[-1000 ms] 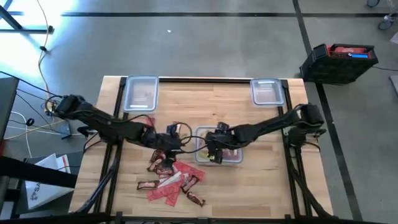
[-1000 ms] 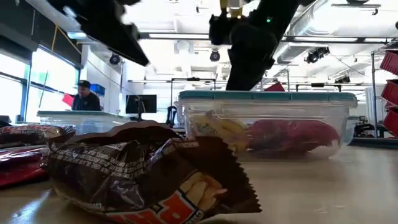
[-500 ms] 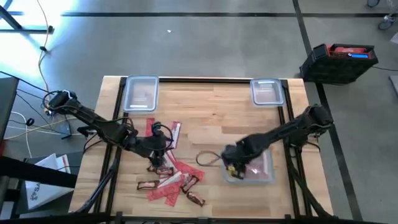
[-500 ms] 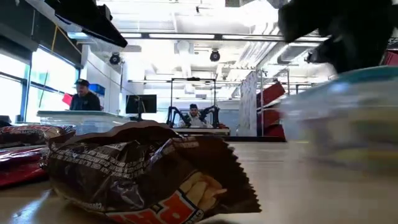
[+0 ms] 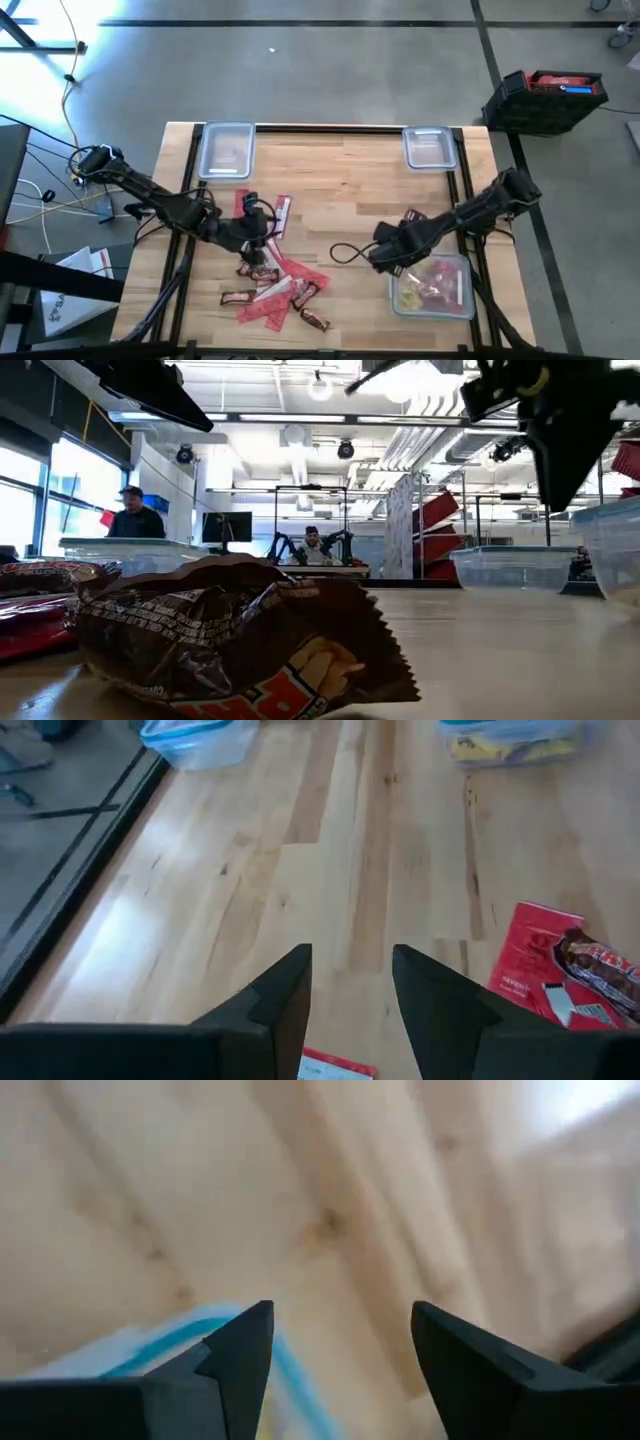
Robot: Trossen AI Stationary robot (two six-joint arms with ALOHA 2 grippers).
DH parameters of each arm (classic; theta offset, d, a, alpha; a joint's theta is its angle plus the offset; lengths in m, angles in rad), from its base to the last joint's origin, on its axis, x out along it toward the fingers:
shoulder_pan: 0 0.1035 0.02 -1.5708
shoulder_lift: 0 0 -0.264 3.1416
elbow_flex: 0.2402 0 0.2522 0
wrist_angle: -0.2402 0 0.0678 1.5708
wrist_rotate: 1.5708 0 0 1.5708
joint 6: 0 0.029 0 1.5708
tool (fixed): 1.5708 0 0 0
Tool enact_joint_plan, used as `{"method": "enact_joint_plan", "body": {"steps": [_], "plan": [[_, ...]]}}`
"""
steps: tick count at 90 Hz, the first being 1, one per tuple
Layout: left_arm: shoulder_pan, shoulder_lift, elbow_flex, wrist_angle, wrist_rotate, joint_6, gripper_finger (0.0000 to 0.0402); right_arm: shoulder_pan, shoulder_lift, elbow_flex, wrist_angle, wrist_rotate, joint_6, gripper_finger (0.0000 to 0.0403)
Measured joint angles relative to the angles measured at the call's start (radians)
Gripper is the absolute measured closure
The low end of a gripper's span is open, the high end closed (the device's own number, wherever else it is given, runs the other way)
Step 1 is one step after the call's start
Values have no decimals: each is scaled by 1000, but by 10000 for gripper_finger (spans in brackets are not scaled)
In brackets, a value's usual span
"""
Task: Sort candy
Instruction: Open the transparent bin
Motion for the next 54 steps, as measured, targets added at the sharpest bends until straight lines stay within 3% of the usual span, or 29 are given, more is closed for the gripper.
{"method": "enact_joint_plan", "body": {"steps": [14, 25, 54], "plan": [[-3, 0, 0, -33, 11, -9, 275, -49, 1, 0, -154, -10, -1, 194], [-16, 0, 0, -60, 78, -28, 275, -50, 1, 0, -133, -68, -45, 194], [-27, 0, 0, -53, 63, -31, 275, 1, 5, -10, -184, -96, -72, 194]]}}
